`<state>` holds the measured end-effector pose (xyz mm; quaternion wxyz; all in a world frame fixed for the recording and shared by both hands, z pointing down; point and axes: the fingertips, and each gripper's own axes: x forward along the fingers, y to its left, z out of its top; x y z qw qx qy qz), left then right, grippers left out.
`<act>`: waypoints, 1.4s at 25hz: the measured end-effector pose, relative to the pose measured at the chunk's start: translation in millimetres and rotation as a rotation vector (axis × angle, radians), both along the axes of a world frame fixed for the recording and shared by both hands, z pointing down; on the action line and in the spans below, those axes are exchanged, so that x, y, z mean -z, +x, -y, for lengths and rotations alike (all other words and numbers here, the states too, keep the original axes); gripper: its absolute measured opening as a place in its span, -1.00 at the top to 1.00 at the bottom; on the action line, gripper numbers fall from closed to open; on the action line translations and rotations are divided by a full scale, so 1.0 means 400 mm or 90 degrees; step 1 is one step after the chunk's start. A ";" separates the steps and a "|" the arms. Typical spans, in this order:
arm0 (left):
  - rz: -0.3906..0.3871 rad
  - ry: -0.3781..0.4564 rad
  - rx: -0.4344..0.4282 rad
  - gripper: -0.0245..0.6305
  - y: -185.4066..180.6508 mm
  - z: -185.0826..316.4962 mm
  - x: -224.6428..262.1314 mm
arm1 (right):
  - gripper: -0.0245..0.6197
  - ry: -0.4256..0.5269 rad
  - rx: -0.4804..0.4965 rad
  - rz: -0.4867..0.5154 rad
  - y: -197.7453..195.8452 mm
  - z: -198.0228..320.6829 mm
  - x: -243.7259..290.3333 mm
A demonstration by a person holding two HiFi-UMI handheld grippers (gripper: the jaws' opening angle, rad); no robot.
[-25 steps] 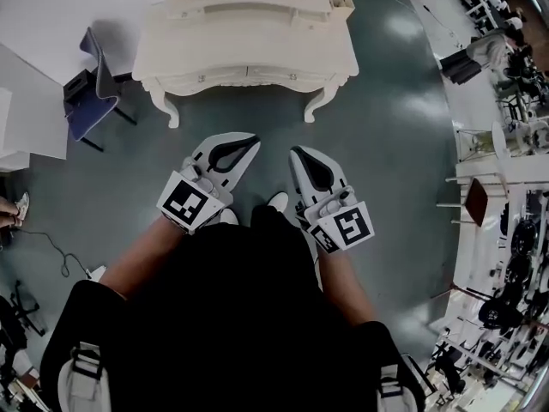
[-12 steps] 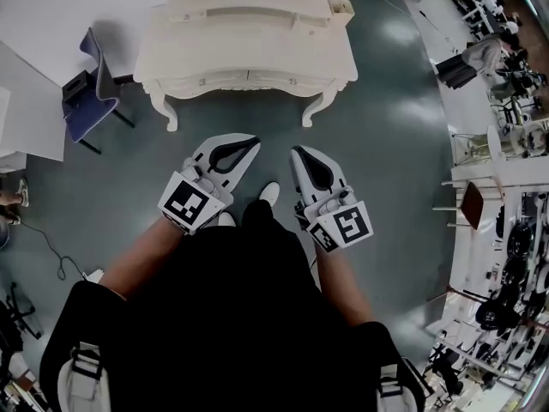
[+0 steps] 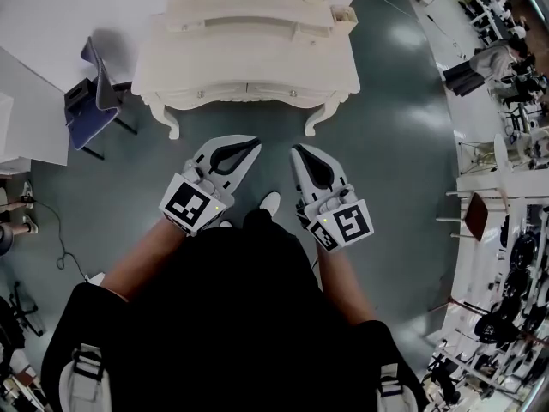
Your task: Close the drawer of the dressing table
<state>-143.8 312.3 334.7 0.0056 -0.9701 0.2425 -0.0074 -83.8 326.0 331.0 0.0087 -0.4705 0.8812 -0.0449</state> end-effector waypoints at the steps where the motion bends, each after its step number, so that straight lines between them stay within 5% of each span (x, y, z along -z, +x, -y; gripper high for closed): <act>1: 0.002 -0.001 0.000 0.95 0.013 0.013 0.000 | 0.92 0.000 0.001 0.000 0.012 0.014 0.001; 23: 0.022 0.004 0.024 0.95 0.297 0.271 0.009 | 0.92 0.004 0.037 0.017 0.289 0.284 0.001; 35: 0.040 -0.006 0.051 0.95 0.379 0.345 -0.019 | 0.92 -0.005 0.061 0.016 0.384 0.372 -0.010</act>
